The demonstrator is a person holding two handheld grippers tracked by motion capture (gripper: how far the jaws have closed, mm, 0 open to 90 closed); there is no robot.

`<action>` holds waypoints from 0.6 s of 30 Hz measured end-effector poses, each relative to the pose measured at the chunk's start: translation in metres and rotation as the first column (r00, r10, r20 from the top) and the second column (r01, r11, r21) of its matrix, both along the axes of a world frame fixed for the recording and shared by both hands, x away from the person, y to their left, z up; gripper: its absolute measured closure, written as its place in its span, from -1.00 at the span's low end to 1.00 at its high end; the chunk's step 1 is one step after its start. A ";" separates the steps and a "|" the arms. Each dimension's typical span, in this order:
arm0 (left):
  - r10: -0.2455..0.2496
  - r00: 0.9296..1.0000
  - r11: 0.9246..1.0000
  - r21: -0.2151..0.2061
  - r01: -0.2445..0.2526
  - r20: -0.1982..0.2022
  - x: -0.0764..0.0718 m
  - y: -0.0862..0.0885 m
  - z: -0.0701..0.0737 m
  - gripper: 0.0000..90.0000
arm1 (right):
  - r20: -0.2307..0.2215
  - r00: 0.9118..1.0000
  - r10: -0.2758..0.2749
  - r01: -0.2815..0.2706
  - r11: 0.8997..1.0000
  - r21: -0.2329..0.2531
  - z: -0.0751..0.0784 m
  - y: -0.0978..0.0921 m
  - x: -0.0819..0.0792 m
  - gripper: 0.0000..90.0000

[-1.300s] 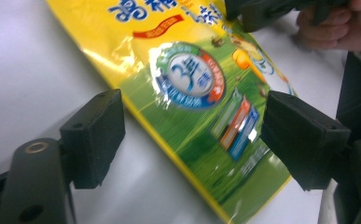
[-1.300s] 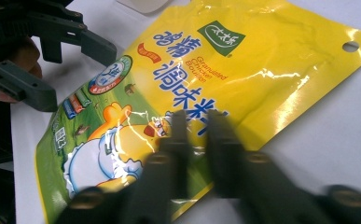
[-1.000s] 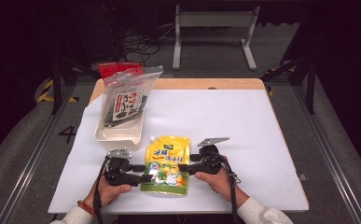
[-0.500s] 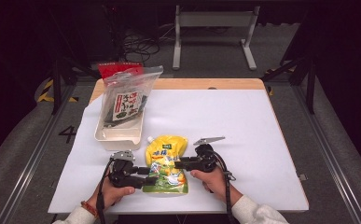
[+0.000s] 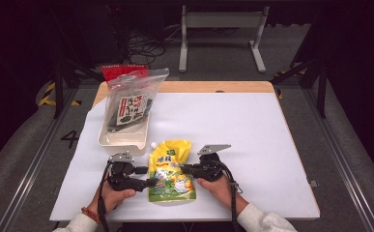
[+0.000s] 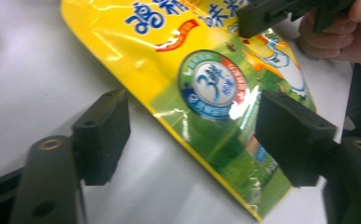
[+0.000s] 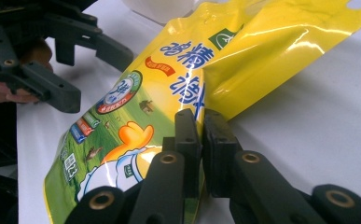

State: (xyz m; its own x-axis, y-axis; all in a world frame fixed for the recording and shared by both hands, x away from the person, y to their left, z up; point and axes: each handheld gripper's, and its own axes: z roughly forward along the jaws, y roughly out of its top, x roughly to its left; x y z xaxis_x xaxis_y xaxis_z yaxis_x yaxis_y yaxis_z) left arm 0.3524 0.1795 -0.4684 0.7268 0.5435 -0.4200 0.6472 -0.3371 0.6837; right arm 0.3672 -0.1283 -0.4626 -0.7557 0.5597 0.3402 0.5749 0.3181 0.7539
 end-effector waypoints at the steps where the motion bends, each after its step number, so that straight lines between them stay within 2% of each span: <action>1: 0.003 1.000 1.000 -0.001 -0.003 0.005 0.001 -0.001 0.000 -0.48 | 0.009 1.000 0.008 -0.008 1.000 0.001 0.000 0.000 -0.001 0.91; 7: 0.010 1.000 1.000 -0.011 -0.010 -0.003 0.002 -0.007 -0.001 -0.66 | 0.039 0.999 0.038 -0.038 0.999 0.013 0.001 -0.004 -0.005 0.92; 8: 0.008 1.000 1.000 -0.023 -0.009 -0.015 0.004 -0.008 -0.001 -0.69 | 0.065 0.997 0.050 -0.052 0.998 0.023 0.003 -0.005 -0.007 0.92; 9: 0.008 1.000 1.000 -0.023 -0.009 -0.015 0.004 -0.008 -0.001 -0.69 | 0.065 0.997 0.050 -0.052 0.998 0.023 0.003 -0.005 -0.007 0.92; 10: 0.003 1.000 1.000 -0.021 -0.003 -0.014 0.005 -0.009 -0.001 -0.69 | 0.084 0.995 0.058 -0.060 0.998 0.028 0.003 -0.005 -0.009 0.93; 12: 0.002 0.999 0.999 -0.048 -0.003 -0.035 0.007 -0.011 -0.002 -0.71 | 0.126 0.988 0.088 -0.094 0.995 0.042 0.005 -0.007 -0.012 0.93; 13: -0.013 1.000 0.999 -0.046 0.012 -0.027 0.009 -0.012 -0.002 -0.71 | 0.146 0.985 0.097 -0.103 0.994 0.034 0.005 -0.007 -0.014 0.93; 14: -0.016 0.999 0.999 -0.052 0.014 -0.035 0.009 -0.013 -0.002 -0.71 | 0.160 0.982 0.105 -0.111 0.993 0.035 0.006 -0.007 -0.015 0.93; 15: -0.016 0.999 0.998 -0.055 0.014 -0.037 0.010 -0.014 -0.002 -0.71 | 0.162 0.981 0.104 -0.111 0.993 0.036 0.006 -0.008 -0.015 0.93; 18: -0.058 0.997 0.995 -0.079 0.054 -0.052 0.012 -0.022 -0.002 -0.67 | 0.169 0.980 0.108 -0.119 0.991 0.055 0.006 -0.011 -0.015 0.93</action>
